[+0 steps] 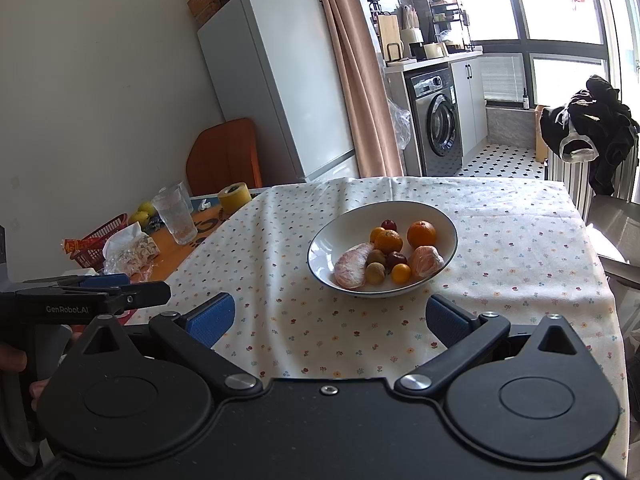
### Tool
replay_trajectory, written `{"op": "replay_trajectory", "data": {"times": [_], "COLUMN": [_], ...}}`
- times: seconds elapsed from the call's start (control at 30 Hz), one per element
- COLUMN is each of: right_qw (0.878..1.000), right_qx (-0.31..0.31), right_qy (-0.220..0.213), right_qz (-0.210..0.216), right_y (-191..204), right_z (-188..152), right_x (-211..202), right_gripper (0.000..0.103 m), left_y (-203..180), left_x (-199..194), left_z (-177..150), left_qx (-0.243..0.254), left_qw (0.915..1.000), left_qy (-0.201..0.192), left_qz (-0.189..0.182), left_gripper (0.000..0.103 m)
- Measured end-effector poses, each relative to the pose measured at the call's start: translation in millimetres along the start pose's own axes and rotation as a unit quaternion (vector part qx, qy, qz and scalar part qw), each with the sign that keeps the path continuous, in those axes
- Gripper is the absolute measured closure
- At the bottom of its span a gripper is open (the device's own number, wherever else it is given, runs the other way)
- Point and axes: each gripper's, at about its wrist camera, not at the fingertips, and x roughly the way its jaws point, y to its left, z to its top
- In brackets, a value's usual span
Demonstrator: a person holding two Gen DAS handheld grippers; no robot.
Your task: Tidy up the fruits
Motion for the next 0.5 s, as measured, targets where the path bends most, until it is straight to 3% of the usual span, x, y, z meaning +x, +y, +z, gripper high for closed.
{"op": "replay_trajectory", "data": {"times": [0.5], "right_qw": [1.0], "right_qx": [0.0], "right_qy": [0.002], "right_qz": [-0.001], "right_y": [-1.3], "right_z": [-1.7], "right_x": [1.1], "right_gripper": [0.0], "left_y": [-3.8], "left_x": [1.6], "left_z": [-2.2], "left_qx": [0.005], "left_qw": [1.0], "left_qy": [0.003], "left_qz": [-0.005], "left_gripper": [0.0]}}
